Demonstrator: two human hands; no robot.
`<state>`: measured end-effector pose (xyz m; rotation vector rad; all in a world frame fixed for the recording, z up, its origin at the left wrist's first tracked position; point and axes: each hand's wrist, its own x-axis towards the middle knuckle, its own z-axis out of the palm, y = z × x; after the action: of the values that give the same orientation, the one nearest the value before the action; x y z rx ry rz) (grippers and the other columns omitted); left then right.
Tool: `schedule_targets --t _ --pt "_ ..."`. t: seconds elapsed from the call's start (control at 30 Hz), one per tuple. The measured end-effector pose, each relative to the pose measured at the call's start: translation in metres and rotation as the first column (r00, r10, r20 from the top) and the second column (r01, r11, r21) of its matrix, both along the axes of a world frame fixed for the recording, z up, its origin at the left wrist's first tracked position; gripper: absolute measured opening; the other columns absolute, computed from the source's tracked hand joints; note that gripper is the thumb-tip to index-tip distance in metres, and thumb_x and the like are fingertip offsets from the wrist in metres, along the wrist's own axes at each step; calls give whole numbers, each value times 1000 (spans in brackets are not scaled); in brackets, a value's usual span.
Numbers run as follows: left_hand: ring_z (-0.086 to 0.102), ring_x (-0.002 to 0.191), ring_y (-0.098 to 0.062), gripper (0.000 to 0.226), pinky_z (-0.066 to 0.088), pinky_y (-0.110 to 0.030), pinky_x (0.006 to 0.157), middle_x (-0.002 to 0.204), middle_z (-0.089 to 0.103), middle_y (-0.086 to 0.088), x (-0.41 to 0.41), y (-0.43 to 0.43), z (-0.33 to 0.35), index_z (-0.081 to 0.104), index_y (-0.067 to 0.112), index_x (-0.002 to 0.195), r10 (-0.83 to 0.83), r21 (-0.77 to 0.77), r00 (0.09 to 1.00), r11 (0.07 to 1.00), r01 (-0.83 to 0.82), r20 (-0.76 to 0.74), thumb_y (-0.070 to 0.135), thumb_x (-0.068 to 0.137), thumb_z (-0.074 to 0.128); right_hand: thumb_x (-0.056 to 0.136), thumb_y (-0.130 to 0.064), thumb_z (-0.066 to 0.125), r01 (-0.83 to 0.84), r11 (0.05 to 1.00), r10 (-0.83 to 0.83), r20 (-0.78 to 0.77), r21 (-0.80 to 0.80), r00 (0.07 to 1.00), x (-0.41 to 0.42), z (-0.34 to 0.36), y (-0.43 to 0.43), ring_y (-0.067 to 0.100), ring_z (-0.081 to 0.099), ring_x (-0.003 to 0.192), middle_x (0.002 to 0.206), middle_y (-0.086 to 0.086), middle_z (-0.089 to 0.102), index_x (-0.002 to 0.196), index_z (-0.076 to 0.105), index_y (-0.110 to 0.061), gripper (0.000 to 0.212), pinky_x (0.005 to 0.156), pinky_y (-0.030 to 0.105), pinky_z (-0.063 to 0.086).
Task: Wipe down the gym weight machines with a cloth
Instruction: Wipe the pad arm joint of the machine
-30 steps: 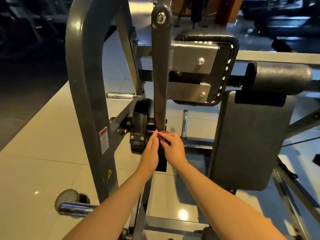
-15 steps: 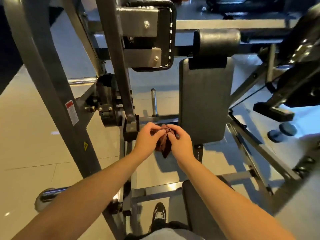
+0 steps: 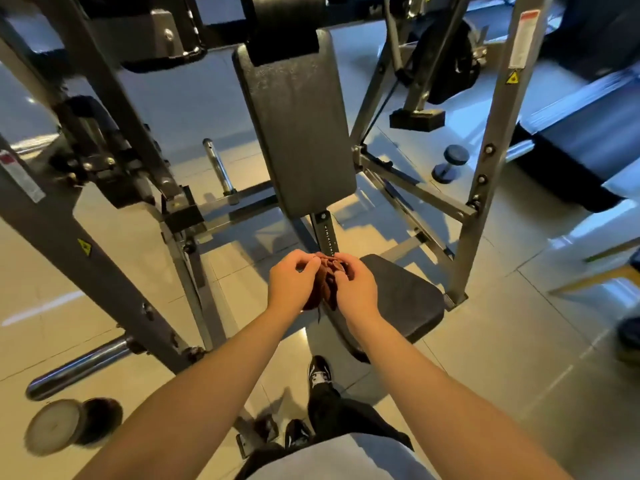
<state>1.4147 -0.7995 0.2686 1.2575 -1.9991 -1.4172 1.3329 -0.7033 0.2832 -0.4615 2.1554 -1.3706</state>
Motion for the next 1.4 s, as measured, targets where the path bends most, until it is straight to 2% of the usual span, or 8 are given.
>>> schedule_targets --t 0.17,0.3,0.47,0.63,0.73,0.97,1.17,1.4 --pt "64 85 -7 17 53 -30 77 83 68 17 -15 39 7 71 31 87 -227 -134 970 962 237 81 28 99 58 102 -10 51 164 985 -162 -53 47 985 -21 3 69 8 61 100 107 -6 67 111 69 -24 24 73 8 43" --pt "61 88 -15 14 45 -31 77 91 66 6 -54 73 13 61 26 98 -432 -152 893 881 448 128 27 105 49 103 -9 49 224 971 -213 -127 82 969 -53 8 119 12 58 106 116 -1 63 117 69 -22 27 92 20 52" --pt "56 83 -5 20 37 -21 67 91 59 11 -137 135 27 56 21 103 -530 -113 839 833 542 122 31 108 40 100 0 43 301 948 -278 -189 103 942 -119 24 183 12 55 99 114 3 56 114 72 -15 36 66 -3 38" --pt "55 84 -10 21 37 -18 68 90 58 6 -248 215 39 57 15 100 -585 -141 810 800 583 36 26 107 40 95 2 45 401 914 -377 -229 65 897 -204 37 255 10 55 95 109 1 60 103 74 -20 37 78 6 40" --pt "55 82 -2 19 39 -8 67 90 58 7 -315 270 51 57 16 100 -666 -128 746 740 660 2 24 107 41 94 -9 44 445 894 -437 -118 51 892 -268 46 305 16 61 100 107 0 68 105 73 -24 34 92 36 53" --pt "64 88 -16 18 57 -37 80 92 63 1 -453 367 66 58 23 99 -813 -171 578 580 797 -65 33 106 45 103 -22 53 525 849 -511 -165 55 844 -384 64 430 21 65 93 98 -1 68 106 68 -19 16 84 44 59" --pt "60 76 -1 17 48 -13 66 83 61 7 -543 416 71 57 23 95 -894 -280 449 435 856 -17 28 107 46 104 -12 50 692 722 -642 -371 0 671 -462 74 486 12 53 96 103 -2 54 112 67 -14 19 75 4 36" --pt "61 77 -8 20 52 -27 68 85 60 9 -658 464 54 51 26 105 -902 -297 418 371 880 109 40 108 37 106 -14 45 709 703 -652 -351 50 672 -566 63 533 10 53 88 99 -1 58 108 62 -16 17 65 4 37"
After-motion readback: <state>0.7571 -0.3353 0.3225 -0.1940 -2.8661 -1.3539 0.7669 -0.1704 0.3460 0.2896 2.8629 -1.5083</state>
